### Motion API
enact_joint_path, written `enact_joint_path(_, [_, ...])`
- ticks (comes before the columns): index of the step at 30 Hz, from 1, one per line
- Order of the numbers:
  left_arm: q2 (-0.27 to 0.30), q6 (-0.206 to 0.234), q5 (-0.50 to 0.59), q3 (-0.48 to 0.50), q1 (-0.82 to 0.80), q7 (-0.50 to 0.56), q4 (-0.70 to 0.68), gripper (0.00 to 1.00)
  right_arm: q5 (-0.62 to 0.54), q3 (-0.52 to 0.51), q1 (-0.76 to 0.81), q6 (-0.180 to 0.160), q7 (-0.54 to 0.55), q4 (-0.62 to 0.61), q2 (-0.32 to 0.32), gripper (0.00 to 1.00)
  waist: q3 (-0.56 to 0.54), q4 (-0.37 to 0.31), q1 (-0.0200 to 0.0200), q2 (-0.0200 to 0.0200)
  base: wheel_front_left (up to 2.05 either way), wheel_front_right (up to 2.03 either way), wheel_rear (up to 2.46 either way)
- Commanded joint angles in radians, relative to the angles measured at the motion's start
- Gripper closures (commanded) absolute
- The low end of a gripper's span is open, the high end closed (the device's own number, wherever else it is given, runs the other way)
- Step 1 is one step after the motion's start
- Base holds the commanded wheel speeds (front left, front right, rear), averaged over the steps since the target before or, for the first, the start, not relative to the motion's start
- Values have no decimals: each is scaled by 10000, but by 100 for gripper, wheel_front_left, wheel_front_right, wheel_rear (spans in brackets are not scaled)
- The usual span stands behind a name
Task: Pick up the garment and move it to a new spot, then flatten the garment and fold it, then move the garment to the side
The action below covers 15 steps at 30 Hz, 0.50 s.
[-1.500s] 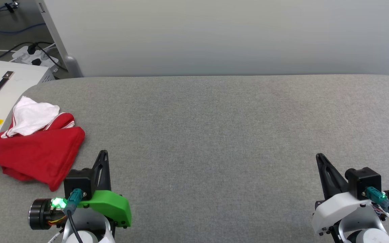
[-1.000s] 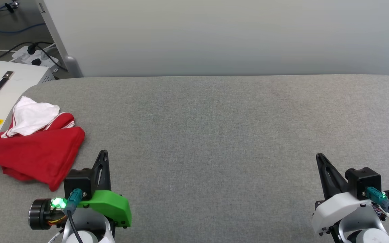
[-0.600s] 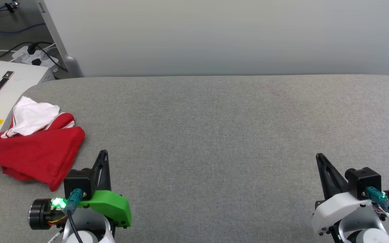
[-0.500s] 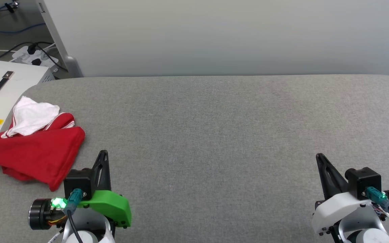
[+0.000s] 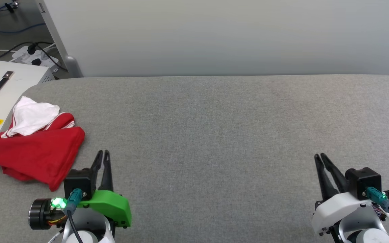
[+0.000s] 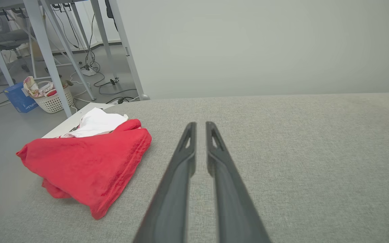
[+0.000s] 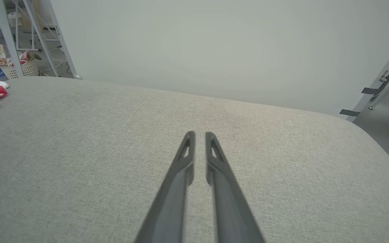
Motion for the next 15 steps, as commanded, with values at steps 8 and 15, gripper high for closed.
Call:
enact_joint_path(8, [-2,62,-45,-18,10,-96,-22,0,79,-57,-7,0,-95,-17,1,0,10,-1,0,0,0,0,0])
enact_joint_path(15, [-4,142,-100,-47,29,-243,-80,0,325,-156,-11,-1,-240,-119,2,0,18,-1,0,0,0,0,0])
